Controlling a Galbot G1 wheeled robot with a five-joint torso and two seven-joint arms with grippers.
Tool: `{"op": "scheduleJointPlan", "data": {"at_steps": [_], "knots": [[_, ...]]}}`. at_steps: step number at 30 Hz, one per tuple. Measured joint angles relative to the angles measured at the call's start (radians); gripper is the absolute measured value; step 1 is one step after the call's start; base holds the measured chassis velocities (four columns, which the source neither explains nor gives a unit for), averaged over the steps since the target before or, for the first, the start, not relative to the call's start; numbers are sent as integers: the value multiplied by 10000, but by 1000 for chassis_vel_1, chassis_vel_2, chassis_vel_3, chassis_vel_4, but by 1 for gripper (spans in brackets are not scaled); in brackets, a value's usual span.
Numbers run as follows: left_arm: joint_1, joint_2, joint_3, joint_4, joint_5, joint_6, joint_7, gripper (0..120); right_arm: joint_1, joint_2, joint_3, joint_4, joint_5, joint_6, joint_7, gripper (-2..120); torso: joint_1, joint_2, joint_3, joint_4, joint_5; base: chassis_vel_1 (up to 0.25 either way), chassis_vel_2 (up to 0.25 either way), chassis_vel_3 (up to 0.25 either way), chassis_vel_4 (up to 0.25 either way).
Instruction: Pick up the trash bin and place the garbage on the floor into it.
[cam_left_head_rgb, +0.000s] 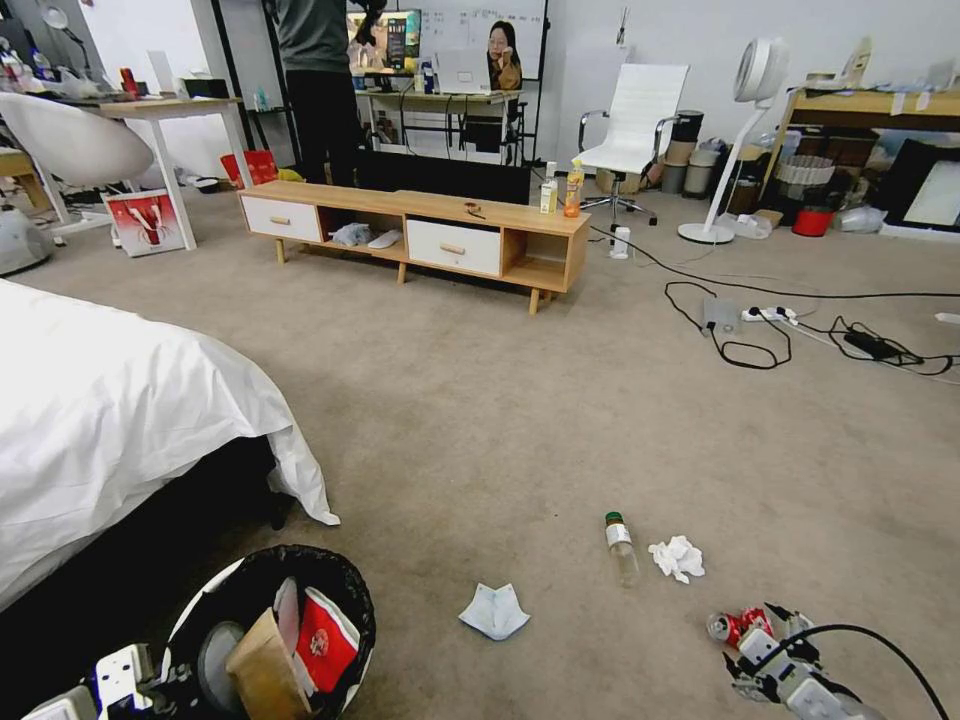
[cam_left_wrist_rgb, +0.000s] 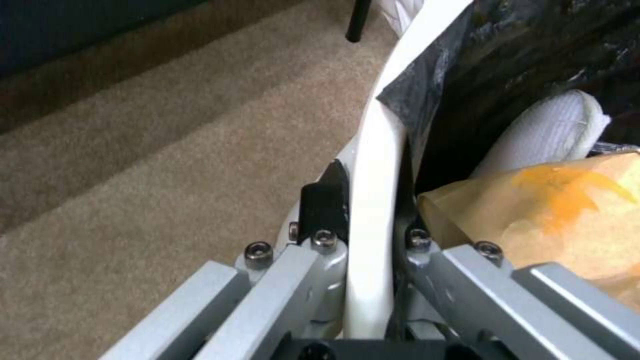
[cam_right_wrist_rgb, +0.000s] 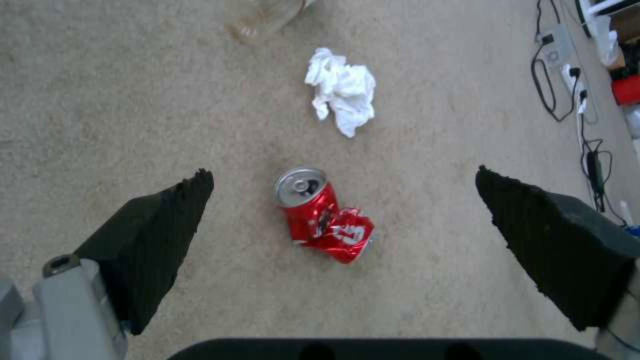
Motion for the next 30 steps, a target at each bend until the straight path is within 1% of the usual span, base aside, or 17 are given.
{"op": "scheduleJointPlan", "data": {"at_steps": [8, 13, 23, 30], "knots": [[-53, -26, 29, 44, 53, 13, -23, 2, 402, 337, -242, -1056, -241, 564, -26, 100, 0, 0, 0, 0, 0, 0, 0, 0, 0], [-115, -87, 151, 159, 187, 21, -27, 2, 679, 622, -324, -1890, -360, 947, -27, 100, 0, 0, 0, 0, 0, 0, 0, 0, 0], [-174, -121, 202, 306, 239, 28, -31, 2, 1126, 896, -413, -2876, -456, 1317, -32, 100, 0, 0, 0, 0, 0, 0, 0, 0, 0], [-182, -126, 165, 374, 235, 29, -28, 2, 1701, 1224, -651, -3609, -522, 1558, -98, 100, 0, 0, 0, 0, 1, 0, 0, 0, 0]]}}
